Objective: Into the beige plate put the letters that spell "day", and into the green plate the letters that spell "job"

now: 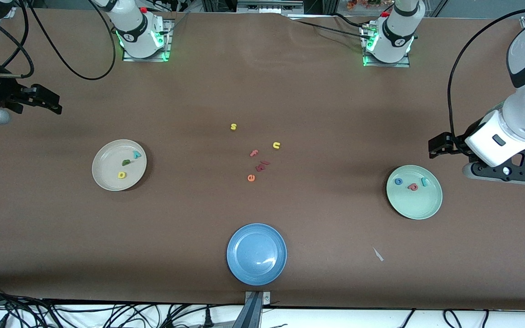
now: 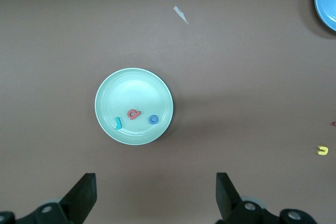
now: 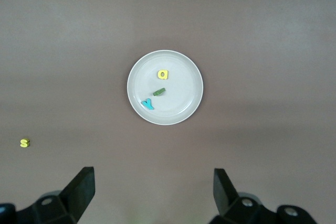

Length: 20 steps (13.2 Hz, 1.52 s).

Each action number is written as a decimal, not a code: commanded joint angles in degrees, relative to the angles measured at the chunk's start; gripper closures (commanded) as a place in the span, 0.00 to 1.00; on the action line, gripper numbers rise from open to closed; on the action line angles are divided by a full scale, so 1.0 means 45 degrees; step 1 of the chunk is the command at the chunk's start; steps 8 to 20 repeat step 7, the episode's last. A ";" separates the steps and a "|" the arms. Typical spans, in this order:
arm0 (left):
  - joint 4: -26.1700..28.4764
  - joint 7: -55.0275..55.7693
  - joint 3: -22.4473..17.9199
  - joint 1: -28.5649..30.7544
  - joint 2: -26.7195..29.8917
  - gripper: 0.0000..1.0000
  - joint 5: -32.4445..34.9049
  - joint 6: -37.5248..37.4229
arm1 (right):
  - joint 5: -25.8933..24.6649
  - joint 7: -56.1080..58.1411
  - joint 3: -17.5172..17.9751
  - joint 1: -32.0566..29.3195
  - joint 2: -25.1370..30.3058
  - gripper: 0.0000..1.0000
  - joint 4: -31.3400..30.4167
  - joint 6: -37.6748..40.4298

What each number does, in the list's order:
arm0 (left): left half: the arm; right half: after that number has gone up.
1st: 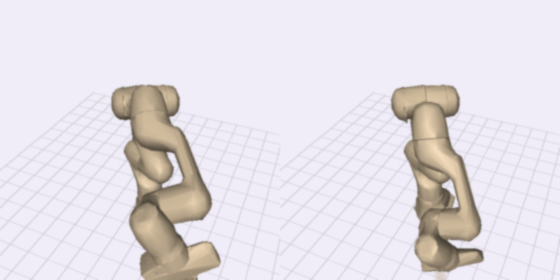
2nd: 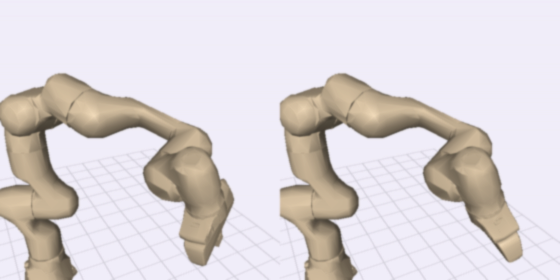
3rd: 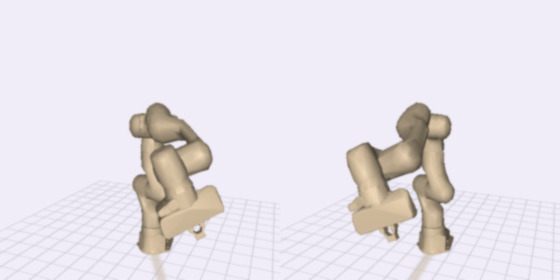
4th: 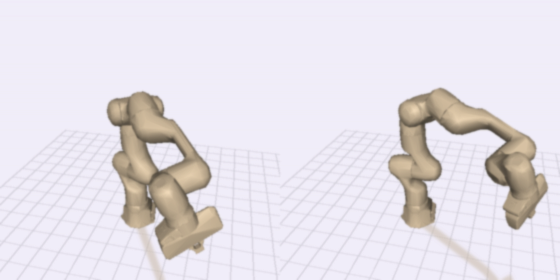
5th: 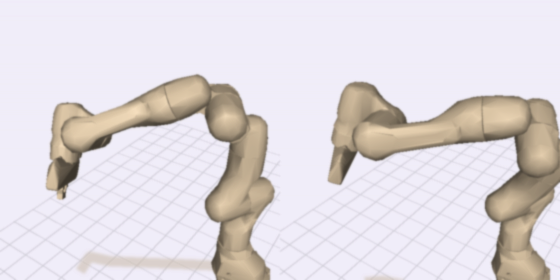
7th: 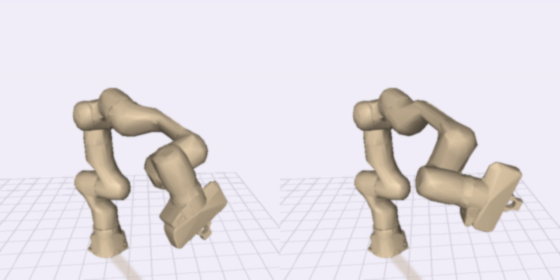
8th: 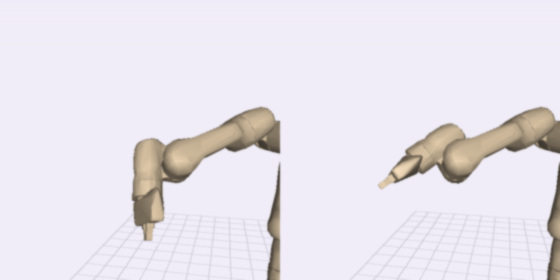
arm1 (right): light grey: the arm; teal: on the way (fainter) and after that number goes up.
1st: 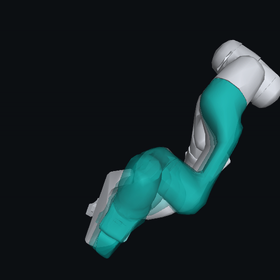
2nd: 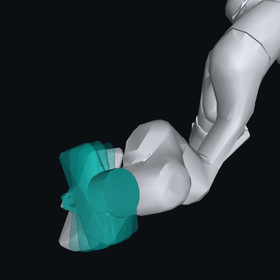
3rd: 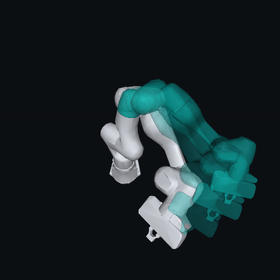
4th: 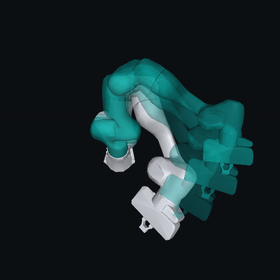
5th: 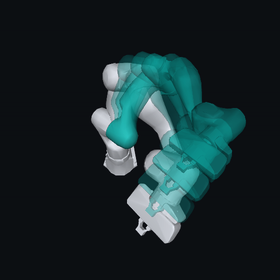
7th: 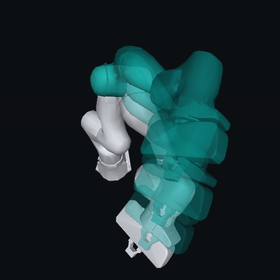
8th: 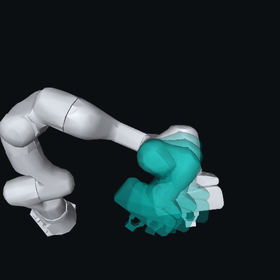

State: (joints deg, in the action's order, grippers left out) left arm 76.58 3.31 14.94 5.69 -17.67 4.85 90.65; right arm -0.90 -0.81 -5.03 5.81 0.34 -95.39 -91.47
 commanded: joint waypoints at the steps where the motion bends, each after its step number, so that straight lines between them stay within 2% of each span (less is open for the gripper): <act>1: 0.0325 -0.0267 -0.0039 0.0084 0.0254 0.00 -0.0355 0.0129 | -0.0035 0.0220 0.0024 -0.0022 -0.0074 0.00 0.0201 0.0152; 20: 0.0306 -0.0131 -0.0039 0.0044 0.0195 0.00 -0.0375 0.0129 | -0.0055 0.0200 0.0044 -0.0002 -0.0094 0.00 0.0241 0.0191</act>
